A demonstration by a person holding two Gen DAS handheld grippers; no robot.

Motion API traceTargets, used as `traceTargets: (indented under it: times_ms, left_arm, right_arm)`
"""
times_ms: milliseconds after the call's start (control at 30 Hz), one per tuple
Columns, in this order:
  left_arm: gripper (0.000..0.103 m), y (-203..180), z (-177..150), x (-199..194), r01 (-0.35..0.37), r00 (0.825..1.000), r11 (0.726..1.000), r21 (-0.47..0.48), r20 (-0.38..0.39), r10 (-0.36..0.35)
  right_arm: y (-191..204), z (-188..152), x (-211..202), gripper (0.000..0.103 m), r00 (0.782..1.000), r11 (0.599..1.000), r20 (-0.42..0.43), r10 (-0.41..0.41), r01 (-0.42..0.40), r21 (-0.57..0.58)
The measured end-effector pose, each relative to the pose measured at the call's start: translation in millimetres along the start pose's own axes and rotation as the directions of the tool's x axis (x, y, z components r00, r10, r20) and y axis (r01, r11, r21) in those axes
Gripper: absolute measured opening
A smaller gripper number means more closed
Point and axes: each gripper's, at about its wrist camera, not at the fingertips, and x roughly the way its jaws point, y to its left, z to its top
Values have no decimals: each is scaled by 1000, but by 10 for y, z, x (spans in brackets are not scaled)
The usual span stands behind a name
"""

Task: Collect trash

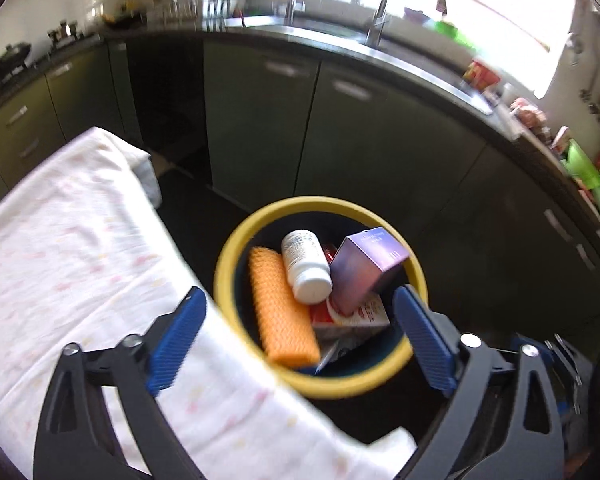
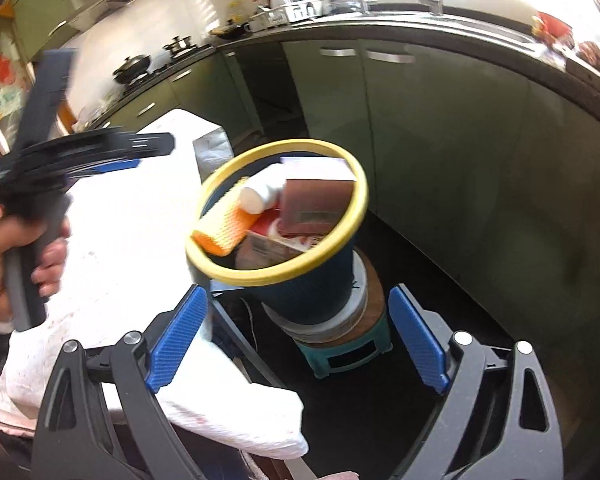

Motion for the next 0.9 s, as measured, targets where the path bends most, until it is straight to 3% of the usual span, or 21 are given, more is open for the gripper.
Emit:
traceTargets:
  times_ms: [167, 300, 467, 533, 700, 767, 900]
  left_arm:
    - [98, 257, -457, -897, -70, 988, 998, 0, 137, 69]
    - [98, 439, -908, -1596, -156, 957, 988, -14, 245, 155]
    - [98, 702, -1478, -2427, -224, 903, 969, -106, 352, 247]
    - [98, 810, -1714, -2760, -248, 873, 952, -179, 385, 299]
    - [98, 1005, -2214, -3367, -259, 825, 914, -312, 421, 377]
    - [98, 1056, -2425, -3619, -253, 798, 902, -351, 452, 399]
    - [98, 1035, -2664, -3907, -318, 751, 870, -377, 460, 473]
  right_arm:
    - [299, -14, -67, 88, 1000, 997, 2, 23, -23, -71]
    - [526, -33, -149, 91, 999, 993, 10, 34, -32, -117]
    - [774, -81, -297, 93, 998, 985, 35, 50, -44, -168]
    - [834, -98, -356, 93, 998, 982, 44, 54, -45, -184]
    - [1013, -140, -548, 96, 994, 974, 73, 87, -69, -216]
    - [1086, -155, -659, 96, 991, 971, 98, 91, -67, -230]
    - [1207, -187, -900, 96, 984, 966, 156, 86, -44, -256]
